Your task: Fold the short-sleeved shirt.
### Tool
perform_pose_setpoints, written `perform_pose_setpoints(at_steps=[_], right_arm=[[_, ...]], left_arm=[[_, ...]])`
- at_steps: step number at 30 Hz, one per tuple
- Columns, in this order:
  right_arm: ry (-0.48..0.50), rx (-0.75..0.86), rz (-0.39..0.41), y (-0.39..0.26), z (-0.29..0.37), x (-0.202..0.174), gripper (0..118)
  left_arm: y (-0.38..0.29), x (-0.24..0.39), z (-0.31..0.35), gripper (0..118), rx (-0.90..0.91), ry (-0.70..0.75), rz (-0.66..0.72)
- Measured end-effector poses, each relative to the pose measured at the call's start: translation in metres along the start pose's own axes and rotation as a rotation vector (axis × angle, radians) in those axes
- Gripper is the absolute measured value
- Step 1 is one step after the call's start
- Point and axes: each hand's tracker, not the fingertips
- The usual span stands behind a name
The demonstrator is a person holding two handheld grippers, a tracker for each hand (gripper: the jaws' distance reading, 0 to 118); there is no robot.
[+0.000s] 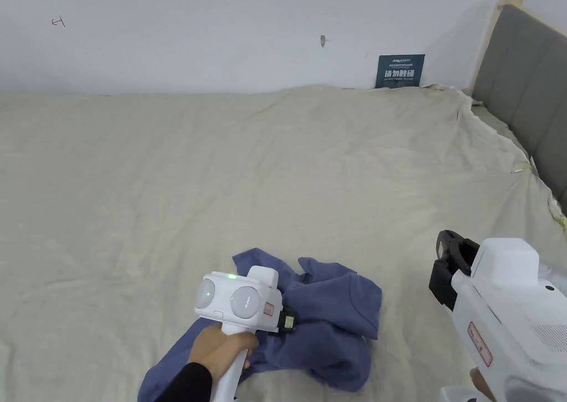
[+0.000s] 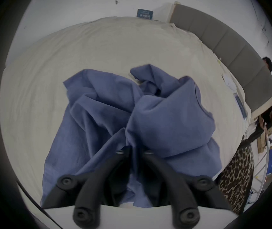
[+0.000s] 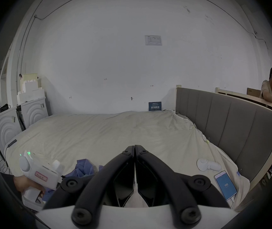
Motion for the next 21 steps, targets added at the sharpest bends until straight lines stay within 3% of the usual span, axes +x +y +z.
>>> perform_pose_setpoints(at_steps=[3, 4, 13, 17, 20, 21], right_arm=[[0.001, 0.006, -0.002, 0.006, 0.006, -0.003, 0], [0.0, 0.011, -0.002, 0.008, 0.008, -0.003, 0], [-0.015, 0.069, 0.006, 0.028, 0.023, -0.01, 0], [-0.02, 0.106, 0.019, 0.037, 0.03, -0.013, 0], [-0.022, 0.13, 0.02, 0.043, 0.033, -0.014, 0], [-0.024, 0.138, 0.022, 0.045, 0.035, -0.015, 0]], left_arm=[[0.004, -0.002, 0.034, 108, 0.105, 0.006, 0.024], [0.006, -0.004, 0.046, 114, 0.144, -0.006, 0.038], [0.011, -0.008, 0.185, 114, 0.599, 0.07, 0.078], [0.002, -0.013, 0.224, 113, 0.796, 0.201, 0.044], [-0.01, -0.019, 0.24, 107, 0.915, 0.266, 0.038], [-0.014, -0.022, 0.241, 100, 0.947, 0.277, 0.034]])
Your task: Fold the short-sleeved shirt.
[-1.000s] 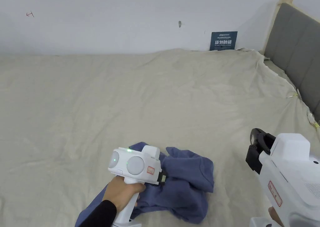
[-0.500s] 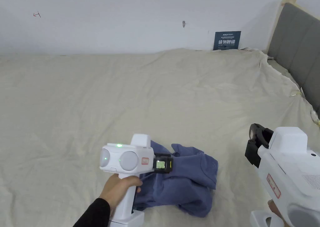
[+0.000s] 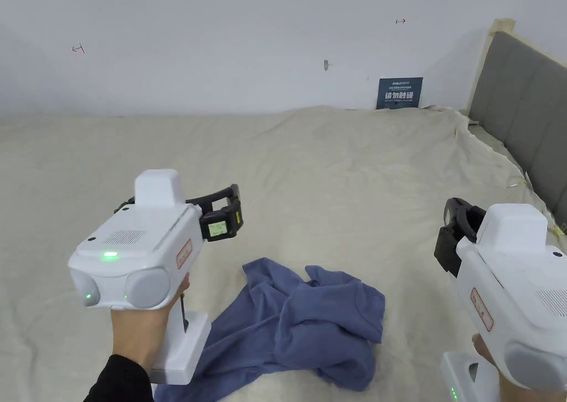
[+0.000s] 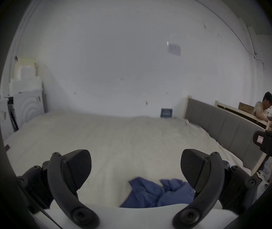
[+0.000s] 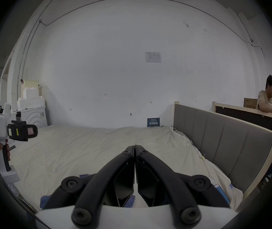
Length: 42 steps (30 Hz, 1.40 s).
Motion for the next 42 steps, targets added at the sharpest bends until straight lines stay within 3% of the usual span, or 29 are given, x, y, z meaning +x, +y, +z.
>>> perform_pose_setpoints(at_steps=[2, 4, 5, 8, 9, 20, 32, 39, 41, 42], right_arm=[[-0.001, 0.013, 0.003, 0.003, 0.001, -0.001, 0], [-0.004, 0.025, 0.007, 0.005, 0.002, -0.003, 0], [-0.006, 0.03, 0.008, 0.006, 0.003, -0.004, 0], [-0.005, 0.039, 0.008, 0.007, 0.003, -0.005, 0], [-0.005, 0.042, 0.01, 0.007, 0.004, -0.005, 0], [0.002, 0.04, 0.008, 0.007, 0.003, -0.008, 0], [0.015, -0.007, 0.007, -0.007, -0.004, -0.008, 0], [0.026, -0.042, 0.013, -0.018, -0.01, -0.011, 0], [0.029, -0.051, 0.01, -0.022, -0.011, -0.012, 0], [0.031, -0.056, 0.01, -0.023, -0.013, -0.013, 0]], left_arm=[[-0.003, -0.004, 0.008, 97, 0.048, 0.027, -0.022], [-0.01, -0.006, 0.01, 76, 0.069, 0.067, -0.047], [-0.013, -0.007, 0.013, 64, 0.086, 0.077, -0.063], [-0.023, -0.008, 0.014, 4, 0.096, 0.101, -0.09], [-0.026, -0.008, 0.015, 0, 0.109, 0.113, -0.09], [-0.029, -0.011, 0.01, 0, -0.005, 0.047, -0.076], [-0.112, -0.049, -0.016, 0, -0.575, 0.026, 0.074], [-0.172, -0.067, -0.005, 0, -0.757, 0.067, 0.123], [-0.184, -0.072, -0.002, 11, -0.785, 0.082, 0.158], [-0.189, -0.073, -0.002, 28, -0.811, 0.082, 0.161]])
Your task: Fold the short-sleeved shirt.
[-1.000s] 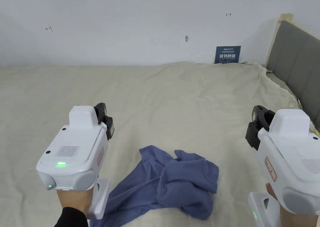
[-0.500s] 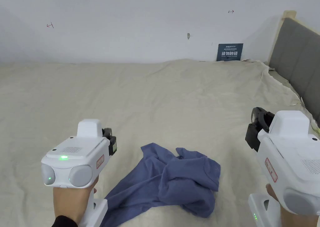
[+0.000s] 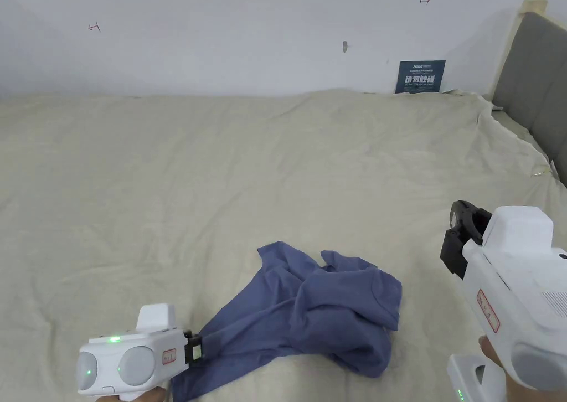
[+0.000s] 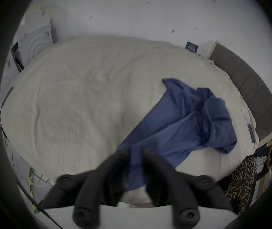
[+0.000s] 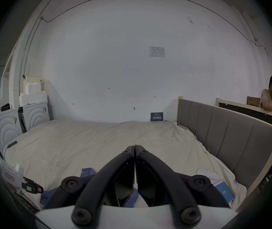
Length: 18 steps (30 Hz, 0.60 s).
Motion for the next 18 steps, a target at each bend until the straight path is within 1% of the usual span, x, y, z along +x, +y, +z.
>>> perform_pose_setpoints(at_steps=[2, 3, 4, 8, 9, 10, 11, 12, 13, 14, 16, 18], right_arm=[[0.004, -0.008, -0.003, -0.003, -0.002, -0.001, 0], [0.007, -0.012, -0.007, -0.004, -0.002, -0.002, 0], [0.009, -0.017, -0.008, -0.003, -0.002, -0.003, 0], [0.015, -0.032, -0.002, -0.007, -0.005, -0.004, 0], [0.016, -0.035, -0.003, -0.008, -0.006, -0.004, 0], [0.017, -0.039, -0.003, -0.009, -0.007, -0.004, 0], [0.017, -0.042, -0.004, -0.01, -0.007, -0.004, 0], [0.017, -0.047, -0.004, -0.011, -0.009, -0.003, 0], [0.017, -0.051, -0.004, -0.012, -0.009, -0.002, 0], [0.017, -0.056, -0.004, -0.014, -0.011, -0.002, 0], [0.016, -0.065, -0.004, -0.016, -0.013, 0.0, 0], [0.017, -0.078, -0.004, -0.018, -0.018, 0.001, 0]], left_arm=[[-0.007, -0.002, -0.007, 68, -0.032, 0.014, -0.007], [-0.01, -0.001, -0.011, 86, -0.051, 0.028, -0.011], [-0.012, 0.0, -0.015, 94, -0.056, 0.038, -0.016], [-0.019, 0.006, -0.031, 95, -0.086, 0.079, -0.043], [-0.021, 0.008, -0.036, 93, -0.09, 0.084, -0.044], [-0.023, 0.008, -0.041, 85, -0.091, 0.092, -0.047], [-0.023, 0.01, -0.044, 73, -0.1, 0.1, -0.053], [-0.025, 0.012, -0.049, 69, -0.112, 0.106, -0.064], [-0.027, 0.014, -0.05, 68, -0.112, 0.127, -0.079], [-0.027, 0.018, -0.047, 64, -0.102, 0.129, -0.085], [-0.025, 0.023, -0.045, 38, -0.108, 0.117, -0.101], [-0.025, 0.028, -0.041, 3, -0.093, 0.118, -0.135]])
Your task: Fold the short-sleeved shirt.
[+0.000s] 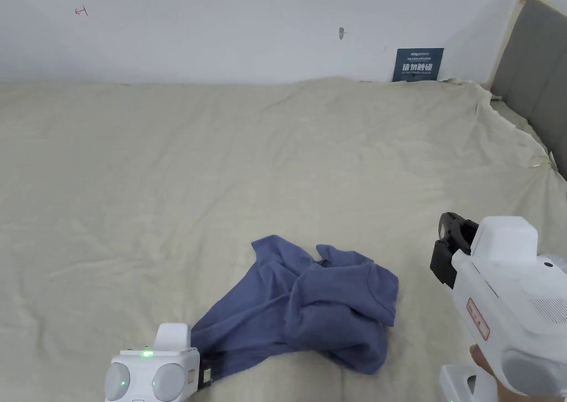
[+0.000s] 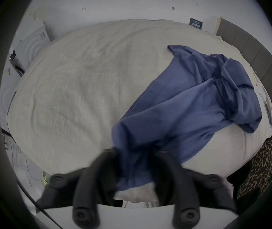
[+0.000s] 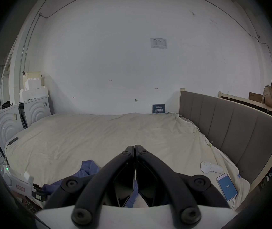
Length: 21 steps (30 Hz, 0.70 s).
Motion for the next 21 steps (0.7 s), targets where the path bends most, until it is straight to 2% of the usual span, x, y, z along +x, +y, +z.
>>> perform_pose_setpoints(at_steps=[2, 5, 13, 14, 16, 18, 19, 21], right_arm=[[-0.001, -0.018, -0.004, -0.002, -0.006, 0.001, 0], [-0.006, -0.071, -0.024, -0.005, -0.024, 0.006, 0], [0.029, -0.367, -0.097, -0.032, -0.118, 0.019, 2], [0.04, -0.408, -0.1, -0.036, -0.128, 0.02, 7], [0.053, -0.484, -0.112, -0.048, -0.154, 0.022, 47], [0.082, -0.559, -0.12, -0.064, -0.178, 0.022, 91], [0.074, -0.594, -0.118, -0.071, -0.188, 0.021, 99], [0.07, -0.62, -0.125, -0.084, -0.204, 0.021, 100]], left_arm=[[0.0, 0.002, 0.002, 3, 0.031, -0.025, -0.049], [0.008, -0.005, 0.015, 2, 0.051, -0.092, 0.013], [0.04, -0.021, 0.064, 2, 0.195, -0.211, 0.061], [0.043, -0.022, 0.065, 2, 0.195, -0.215, 0.065], [0.048, -0.023, 0.065, 2, 0.209, -0.228, 0.077], [0.051, -0.023, 0.063, 2, 0.208, -0.236, 0.084], [0.053, -0.022, 0.061, 2, 0.208, -0.237, 0.083], [0.055, -0.021, 0.057, 2, 0.206, -0.236, 0.081]])
